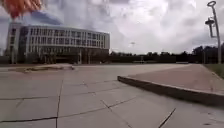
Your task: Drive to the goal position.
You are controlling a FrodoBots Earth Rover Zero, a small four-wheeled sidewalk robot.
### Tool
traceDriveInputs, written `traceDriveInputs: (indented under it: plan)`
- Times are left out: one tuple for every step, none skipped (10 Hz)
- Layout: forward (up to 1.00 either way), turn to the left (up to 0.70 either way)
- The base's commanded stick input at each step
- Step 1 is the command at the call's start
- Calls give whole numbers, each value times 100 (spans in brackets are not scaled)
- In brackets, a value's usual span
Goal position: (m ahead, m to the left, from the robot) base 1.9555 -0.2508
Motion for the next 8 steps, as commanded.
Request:
traceDriveInputs:
  plan:
    - [100, 15]
    - [100, 0]
    - [100, 0]
    - [100, 0]
    - [100, 0]
    - [100, 0]
    - [100, 0]
    - [100, 0]
